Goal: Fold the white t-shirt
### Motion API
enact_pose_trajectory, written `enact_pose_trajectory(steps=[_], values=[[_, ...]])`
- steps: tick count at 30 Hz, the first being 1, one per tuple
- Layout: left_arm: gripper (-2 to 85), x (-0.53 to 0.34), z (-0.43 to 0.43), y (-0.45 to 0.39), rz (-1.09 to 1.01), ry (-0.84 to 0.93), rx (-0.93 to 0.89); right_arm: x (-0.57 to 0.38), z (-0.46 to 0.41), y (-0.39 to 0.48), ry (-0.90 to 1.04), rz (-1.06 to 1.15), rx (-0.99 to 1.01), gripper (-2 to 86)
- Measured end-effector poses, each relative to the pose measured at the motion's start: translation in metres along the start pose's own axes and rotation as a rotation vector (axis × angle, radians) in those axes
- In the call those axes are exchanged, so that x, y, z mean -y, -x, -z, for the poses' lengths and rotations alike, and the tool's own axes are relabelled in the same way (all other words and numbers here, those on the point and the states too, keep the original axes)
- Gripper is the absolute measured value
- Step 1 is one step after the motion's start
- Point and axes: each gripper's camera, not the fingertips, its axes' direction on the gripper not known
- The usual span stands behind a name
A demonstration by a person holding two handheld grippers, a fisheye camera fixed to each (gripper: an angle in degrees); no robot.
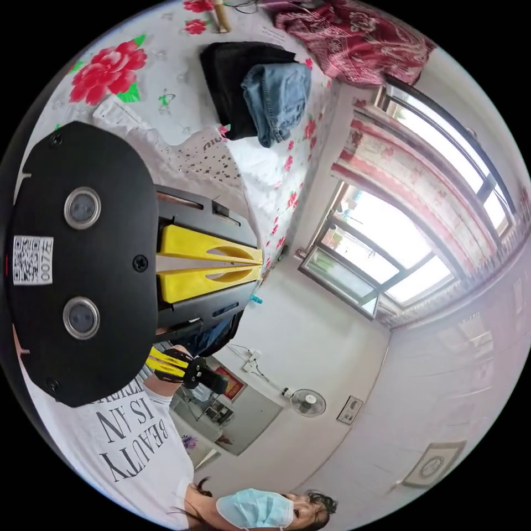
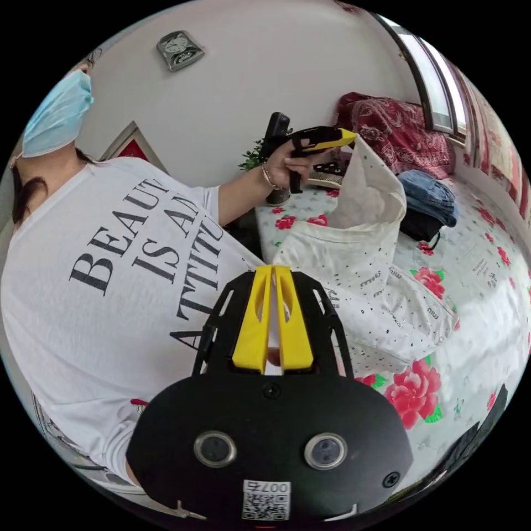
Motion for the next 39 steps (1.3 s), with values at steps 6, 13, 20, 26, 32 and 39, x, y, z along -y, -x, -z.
enact_pose_trajectory(steps=[6,13,20,26,32,39], values=[[-1.0,-0.021,-0.028,-0.056,-0.175,0.178,-0.186,0.019,0.025,0.031,-0.269,-0.001,-0.338,9.7],[-0.9,-0.05,-0.054,-0.098,-0.331,0.377,-0.428,0.066,-0.028,0.057,-0.053,0.214,-0.408,10.7],[0.1,-0.077,-0.017,-0.076,-0.15,0.147,-0.198,0.063,-0.072,0.044,0.059,0.079,-0.433,1.5],[6.3,-0.169,-0.007,-0.061,0.009,0.15,0.263,0.056,-0.027,0.051,-0.263,-0.11,-0.519,0.5],[12.9,-0.239,-0.083,-0.047,0.14,0.378,0.3,0.072,-0.014,0.08,-0.377,-0.135,-0.554,0.3],[7.3,-0.232,-0.159,-0.025,0.205,0.468,0.09,0.083,-0.004,0.107,-0.406,-0.123,-0.616,0.3]])
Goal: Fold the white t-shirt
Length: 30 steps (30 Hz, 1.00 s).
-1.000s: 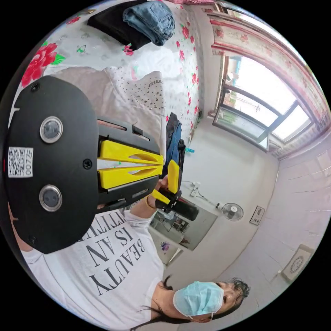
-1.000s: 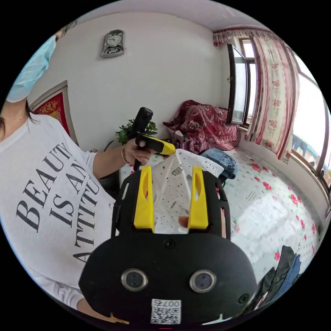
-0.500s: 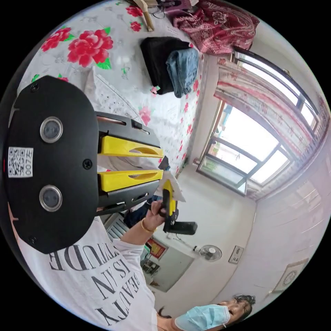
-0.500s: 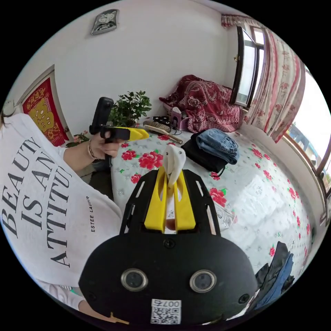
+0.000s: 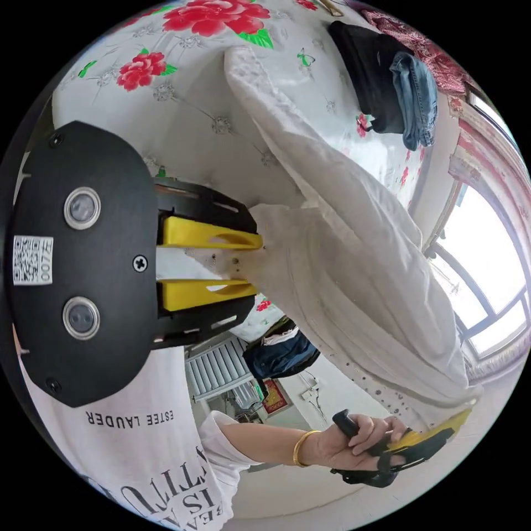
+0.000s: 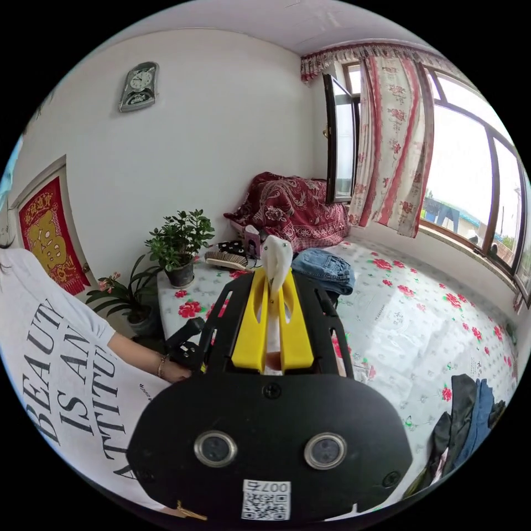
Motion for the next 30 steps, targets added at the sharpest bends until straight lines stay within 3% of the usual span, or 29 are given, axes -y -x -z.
enact_pose_trajectory(steps=[1,6,13,17,21,26,30], values=[[0.9,0.003,0.003,-0.001,0.015,-0.01,0.008,-0.001,0.007,-0.004,0.0,-0.012,-0.039,0.4],[-0.7,0.012,0.074,-0.034,-0.098,-0.115,0.089,-0.011,0.069,-0.039,-0.041,-0.112,-0.144,0.3],[-0.9,0.027,0.218,-0.177,-0.488,-0.433,0.331,-0.02,0.207,0.011,-0.402,0.034,-0.211,0.1],[-0.9,0.017,0.234,-0.245,-0.669,-0.598,0.518,-0.019,0.245,0.046,-0.555,0.166,-0.373,0.1],[-0.7,0.036,0.217,-0.273,-0.769,-0.664,0.652,-0.006,0.236,0.027,-0.527,0.198,-0.489,0.3],[1.8,0.15,0.153,-0.213,-0.631,-0.551,0.755,0.038,0.165,-0.103,-0.379,0.034,-0.47,1.4],[9.4,0.253,0.085,-0.082,-0.118,-0.248,0.766,0.035,0.077,-0.218,-0.084,-0.233,-0.539,3.9]])
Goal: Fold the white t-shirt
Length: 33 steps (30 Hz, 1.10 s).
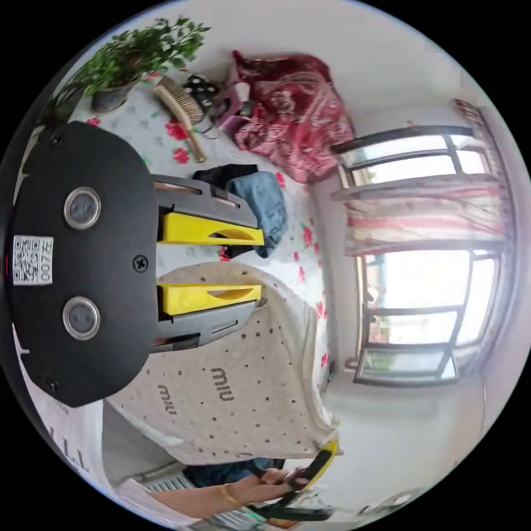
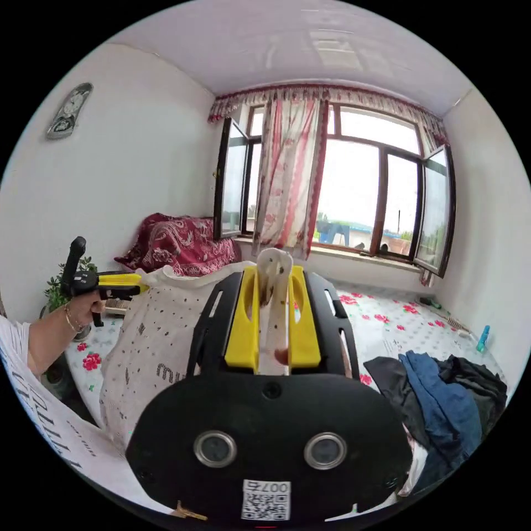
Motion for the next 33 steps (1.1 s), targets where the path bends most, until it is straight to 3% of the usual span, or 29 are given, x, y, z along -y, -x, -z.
enact_pose_trajectory(steps=[5,8,10,13,24,29,33], values=[[8.2,-0.096,-0.06,0.04,0.089,0.106,0.081,-0.151,-0.062,-0.052,0.27,-0.195,0.024,5.7],[7.9,-0.187,-0.104,0.058,0.137,0.384,0.033,-0.27,-0.09,-0.066,0.597,-0.336,0.02,6.4],[7.9,-0.249,-0.124,0.066,0.214,0.579,-0.004,-0.321,-0.091,-0.068,0.704,-0.422,0.032,6.7],[7.9,-0.277,-0.132,0.07,0.29,0.662,-0.07,-0.351,-0.093,-0.07,0.759,-0.491,0.046,7.0],[8.7,-0.146,-0.219,0.082,0.278,0.541,-0.19,-0.25,-0.23,-0.092,0.721,-0.33,0.11,6.9],[8.9,-0.101,-0.275,0.097,0.309,0.572,-0.167,-0.23,-0.304,-0.086,0.792,-0.22,0.124,6.6],[6.4,-0.094,-0.326,0.114,0.38,0.7,-0.228,-0.25,-0.342,-0.091,0.94,-0.14,0.093,6.2]])
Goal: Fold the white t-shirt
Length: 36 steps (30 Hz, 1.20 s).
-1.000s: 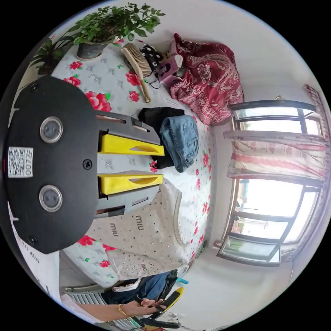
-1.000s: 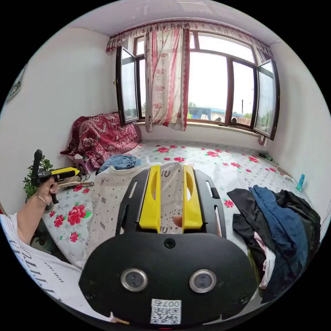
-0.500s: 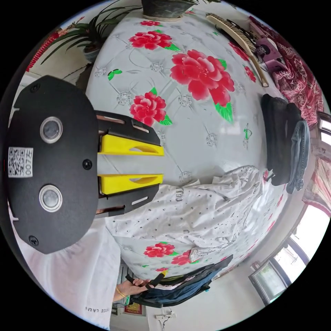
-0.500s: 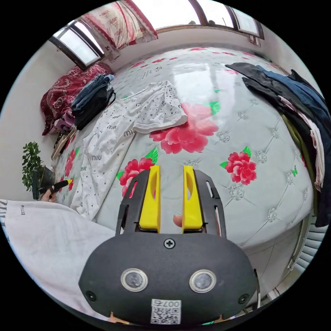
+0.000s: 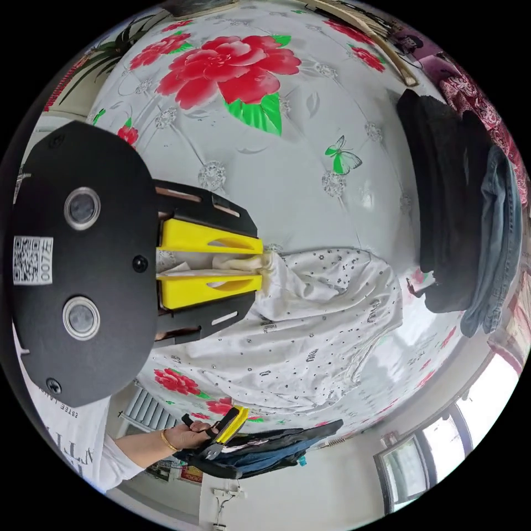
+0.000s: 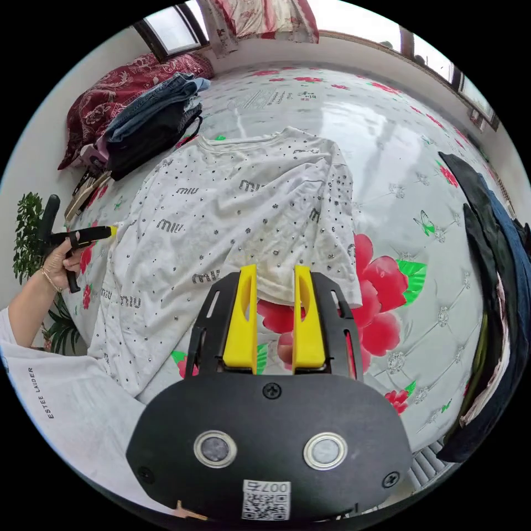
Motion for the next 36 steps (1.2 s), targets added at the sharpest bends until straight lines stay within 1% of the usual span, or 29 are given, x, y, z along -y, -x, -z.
enact_pose_trajectory(steps=[1,3,5,6,7,8,10,11,12,13,14,15,17,18,19,23,25,29,32,33,34,36], values=[[3.9,0.006,0.0,0.004,-0.025,0.003,-0.031,0.001,-0.004,-0.006,0.011,0.04,-0.038,6.0],[1.2,0.014,0.006,0.01,-0.051,-0.016,-0.024,0.004,-0.005,-0.024,0.027,0.035,-0.181,4.9],[0.3,0.022,0.018,0.019,-0.069,-0.042,0.069,0.017,-0.005,-0.063,0.066,0.022,-0.318,3.8],[0.1,0.029,0.027,0.027,-0.07,-0.06,0.125,0.021,-0.003,-0.077,0.07,0.001,-0.329,3.7],[0.0,0.036,0.037,0.038,-0.054,-0.07,0.146,0.03,0.001,-0.105,0.104,-0.071,-0.337,3.7],[0.0,0.039,0.042,0.044,-0.043,-0.08,0.148,0.037,0.008,-0.133,0.106,-0.147,-0.293,4.0],[0.3,0.045,0.063,0.06,-0.032,-0.156,0.113,0.043,0.017,-0.165,0.105,-0.282,-0.259,4.4],[0.4,0.045,0.067,0.062,-0.033,-0.17,0.109,0.04,0.025,-0.176,0.066,-0.346,-0.235,4.7],[0.7,0.042,0.077,0.065,-0.007,-0.198,0.15,0.037,0.03,-0.178,0.031,-0.371,-0.224,4.9],[1.1,0.035,0.084,0.067,-0.001,-0.219,0.186,0.029,0.041,-0.176,-0.044,-0.401,-0.196,5.2],[1.3,0.029,0.088,0.067,-0.002,-0.224,0.19,0.016,0.052,-0.168,-0.112,-0.421,-0.175,5.4],[2.6,0.016,0.091,0.07,-0.001,-0.23,0.174,0.009,0.056,-0.162,-0.14,-0.421,-0.161,5.5],[4.4,-0.011,0.092,0.074,0.0,-0.213,0.115,-0.029,0.069,-0.131,-0.227,-0.383,-0.072,5.7],[5.4,-0.031,0.09,0.075,-0.01,-0.184,0.073,-0.04,0.07,-0.123,-0.239,-0.371,-0.042,5.7],[6.4,-0.054,0.087,0.076,-0.022,-0.145,0.039,-0.062,0.07,-0.106,-0.244,-0.345,0.037,5.7],[8.0,-0.128,0.084,0.069,-0.099,-0.033,0.027,-0.13,0.058,-0.051,-0.141,-0.229,0.356,5.8],[8.3,-0.172,0.087,0.064,-0.14,0.026,0.043,-0.152,0.055,-0.031,-0.095,-0.177,0.424,5.8],[8.7,-0.211,0.088,0.058,-0.204,0.055,0.036,-0.182,0.048,0.013,-0.01,-0.052,0.515,5.7],[8.6,-0.22,0.07,0.045,-0.291,0.106,0.125,-0.189,0.037,0.042,0.049,0.015,0.539,5.7],[6.8,-0.223,0.07,0.035,-0.355,0.067,0.22,-0.189,0.035,0.048,0.055,0.026,0.538,5.6],[4.2,-0.226,0.067,0.024,-0.453,0.066,0.301,-0.189,0.032,0.058,0.071,0.046,0.526,5.4],[0.7,-0.231,0.063,0.01,-0.583,0.057,0.384,-0.186,0.025,0.072,0.099,0.066,0.486,4.8]])
